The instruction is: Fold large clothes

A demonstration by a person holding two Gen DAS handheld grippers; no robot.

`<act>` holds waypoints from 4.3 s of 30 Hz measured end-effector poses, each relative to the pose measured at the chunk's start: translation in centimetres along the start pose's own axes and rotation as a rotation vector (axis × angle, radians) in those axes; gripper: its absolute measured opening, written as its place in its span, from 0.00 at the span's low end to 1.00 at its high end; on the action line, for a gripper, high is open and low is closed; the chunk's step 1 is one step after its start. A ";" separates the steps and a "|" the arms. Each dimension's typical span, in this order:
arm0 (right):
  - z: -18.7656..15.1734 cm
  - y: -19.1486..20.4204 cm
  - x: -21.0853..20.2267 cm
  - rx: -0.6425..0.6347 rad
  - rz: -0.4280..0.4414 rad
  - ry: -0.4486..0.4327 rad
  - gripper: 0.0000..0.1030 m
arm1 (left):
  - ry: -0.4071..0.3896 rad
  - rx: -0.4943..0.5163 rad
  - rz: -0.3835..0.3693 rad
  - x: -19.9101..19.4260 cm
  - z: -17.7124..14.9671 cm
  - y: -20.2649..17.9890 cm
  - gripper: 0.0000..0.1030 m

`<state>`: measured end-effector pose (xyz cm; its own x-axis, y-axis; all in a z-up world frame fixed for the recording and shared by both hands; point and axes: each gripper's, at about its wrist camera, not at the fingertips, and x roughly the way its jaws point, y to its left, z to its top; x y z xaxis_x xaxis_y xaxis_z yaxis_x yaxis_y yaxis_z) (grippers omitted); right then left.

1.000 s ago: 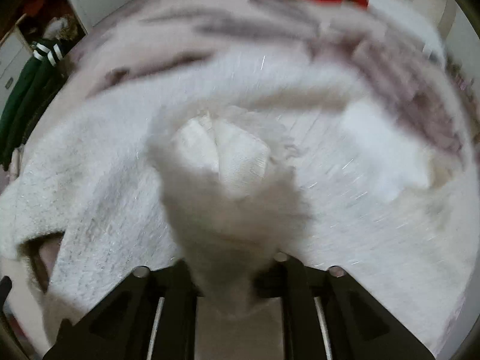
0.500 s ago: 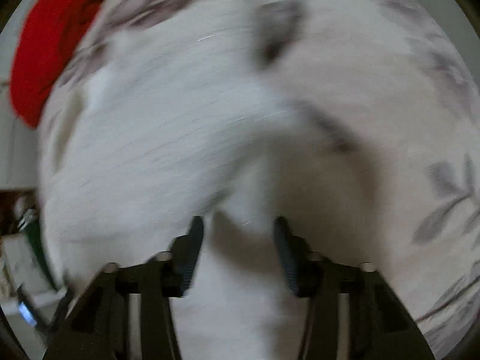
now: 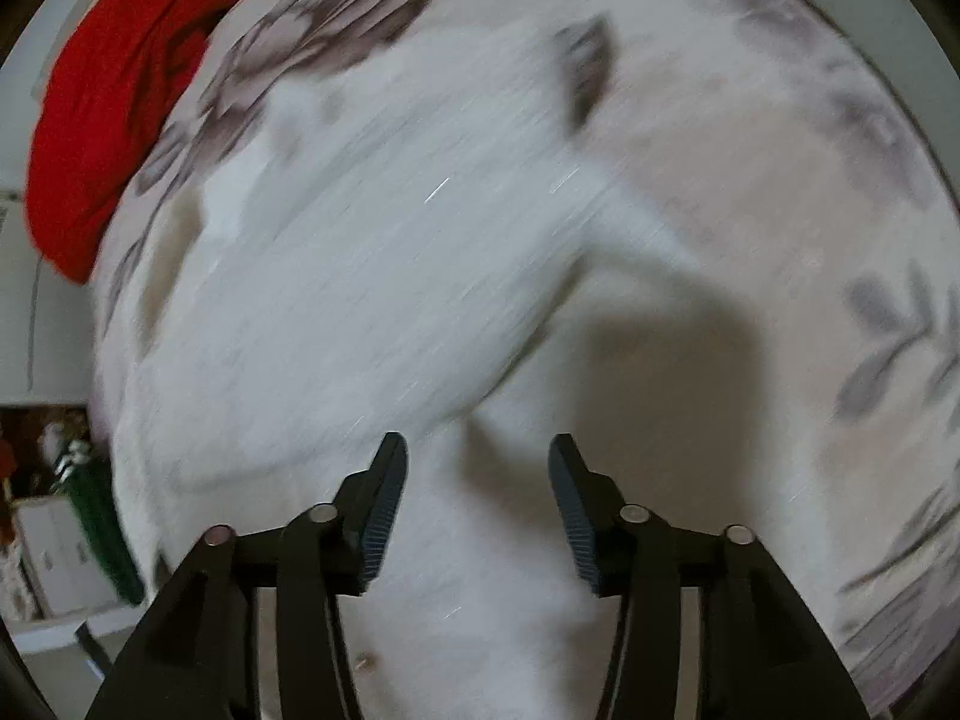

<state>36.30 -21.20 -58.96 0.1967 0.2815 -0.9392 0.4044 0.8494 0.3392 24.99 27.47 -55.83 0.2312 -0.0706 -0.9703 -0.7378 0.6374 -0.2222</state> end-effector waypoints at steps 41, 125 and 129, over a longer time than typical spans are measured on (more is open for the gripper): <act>-7.3 22.3 11.2 -0.467 -0.611 -0.158 0.77 | -0.562 0.125 -0.119 -6.6 13.3 -2.0 0.05; 18.2 18.2 10.9 -0.291 -0.039 0.025 0.07 | -0.093 1.224 0.048 13.0 -1.6 -47.0 0.09; 19.4 19.4 9.5 -0.265 -0.037 -0.055 0.07 | -0.043 1.188 0.050 14.2 0.1 -48.5 0.09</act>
<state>63.35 -10.69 -60.30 0.2375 0.2299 -0.9438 0.1654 0.9478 0.2725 64.07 -4.37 -58.88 0.2567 -0.0141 -0.9664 0.2982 0.9523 0.0653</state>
